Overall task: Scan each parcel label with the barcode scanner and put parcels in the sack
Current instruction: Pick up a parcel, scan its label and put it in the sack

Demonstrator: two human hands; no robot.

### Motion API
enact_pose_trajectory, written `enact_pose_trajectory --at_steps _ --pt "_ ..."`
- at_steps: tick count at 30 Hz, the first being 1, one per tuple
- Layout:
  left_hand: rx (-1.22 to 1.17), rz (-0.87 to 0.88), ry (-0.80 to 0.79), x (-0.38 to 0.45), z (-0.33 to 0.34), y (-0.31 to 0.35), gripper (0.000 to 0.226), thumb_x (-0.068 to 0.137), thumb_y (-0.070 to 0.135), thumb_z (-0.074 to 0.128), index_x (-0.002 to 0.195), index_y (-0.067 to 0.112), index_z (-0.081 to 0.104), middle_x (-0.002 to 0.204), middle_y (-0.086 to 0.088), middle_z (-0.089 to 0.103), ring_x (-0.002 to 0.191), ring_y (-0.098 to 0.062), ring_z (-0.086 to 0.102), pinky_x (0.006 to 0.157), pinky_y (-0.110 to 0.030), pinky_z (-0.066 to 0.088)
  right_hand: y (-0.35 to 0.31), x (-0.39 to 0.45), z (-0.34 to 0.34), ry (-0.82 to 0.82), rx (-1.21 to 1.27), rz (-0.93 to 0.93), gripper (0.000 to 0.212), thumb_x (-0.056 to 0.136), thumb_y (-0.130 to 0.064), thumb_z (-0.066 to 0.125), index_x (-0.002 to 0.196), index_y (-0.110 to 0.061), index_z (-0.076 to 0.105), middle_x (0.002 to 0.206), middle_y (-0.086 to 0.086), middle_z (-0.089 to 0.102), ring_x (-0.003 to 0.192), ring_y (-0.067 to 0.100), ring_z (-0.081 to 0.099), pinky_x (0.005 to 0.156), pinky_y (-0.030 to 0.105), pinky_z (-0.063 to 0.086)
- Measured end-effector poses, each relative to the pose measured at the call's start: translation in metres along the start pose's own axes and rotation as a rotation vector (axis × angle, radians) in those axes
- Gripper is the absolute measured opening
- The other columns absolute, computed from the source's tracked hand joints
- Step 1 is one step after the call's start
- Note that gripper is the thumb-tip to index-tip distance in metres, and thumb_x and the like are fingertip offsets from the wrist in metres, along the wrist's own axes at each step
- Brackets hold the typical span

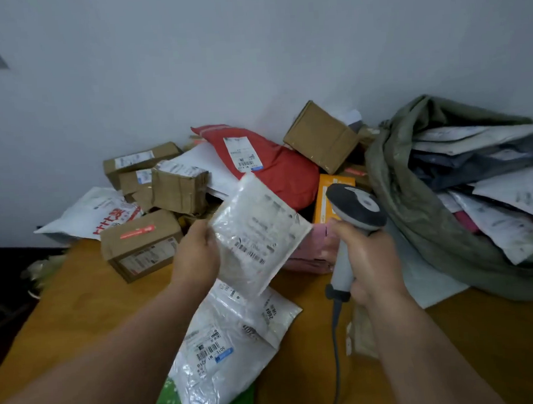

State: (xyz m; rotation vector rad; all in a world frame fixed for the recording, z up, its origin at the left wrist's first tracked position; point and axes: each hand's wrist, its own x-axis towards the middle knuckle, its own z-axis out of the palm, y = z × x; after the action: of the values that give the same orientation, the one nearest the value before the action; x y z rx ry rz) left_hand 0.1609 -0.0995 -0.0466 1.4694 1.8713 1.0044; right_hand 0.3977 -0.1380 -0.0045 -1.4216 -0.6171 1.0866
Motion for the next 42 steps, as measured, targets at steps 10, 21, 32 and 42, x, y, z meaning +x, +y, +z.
enact_pose_trajectory --at_steps 10,21,32,42 --pt "-0.67 -0.418 -0.032 -0.016 -0.066 0.008 0.023 0.099 0.035 0.059 0.106 0.013 0.061 0.101 -0.012 0.07 0.094 -0.034 0.069 0.083 -0.047 0.058 -0.008 -0.078 0.036 -0.26 -0.08 0.035 0.012 0.084 -0.018 0.078 0.09 -0.011 0.072 0.069 0.013 0.07 0.061 0.023 0.063 0.067 0.04 0.056" --pt "-0.773 -0.345 -0.043 -0.016 -0.128 -0.013 0.012 0.101 0.02 0.055 0.11 0.023 0.062 0.11 -0.007 0.071 0.1 -0.029 0.069 0.092 -0.051 0.056 0.007 -0.136 0.086 -0.373 -0.215 -0.018 0.024 0.078 -0.023 0.082 0.093 -0.007 0.072 0.061 0.004 0.066 0.059 0.024 0.064 0.062 0.038 0.054" --pt "-0.863 -0.383 -0.051 -0.009 -0.159 -0.022 0.015 0.102 0.017 0.052 0.114 0.022 0.06 0.115 -0.007 0.069 0.104 -0.029 0.068 0.095 -0.052 0.055 0.007 -0.157 0.111 -0.421 -0.257 -0.073 0.016 0.079 -0.022 0.081 0.086 -0.01 0.072 0.057 0.006 0.061 0.059 0.024 0.061 0.06 0.035 0.053" --pt "-0.849 -0.388 -0.036 -0.013 -0.157 -0.015 0.013 0.103 0.018 0.052 0.111 0.023 0.06 0.116 -0.008 0.067 0.106 -0.029 0.067 0.096 -0.052 0.054 0.005 -0.152 0.107 -0.434 -0.278 -0.092 0.016 0.079 -0.023 0.081 0.083 -0.01 0.071 0.056 0.005 0.061 0.057 0.023 0.061 0.061 0.036 0.053"
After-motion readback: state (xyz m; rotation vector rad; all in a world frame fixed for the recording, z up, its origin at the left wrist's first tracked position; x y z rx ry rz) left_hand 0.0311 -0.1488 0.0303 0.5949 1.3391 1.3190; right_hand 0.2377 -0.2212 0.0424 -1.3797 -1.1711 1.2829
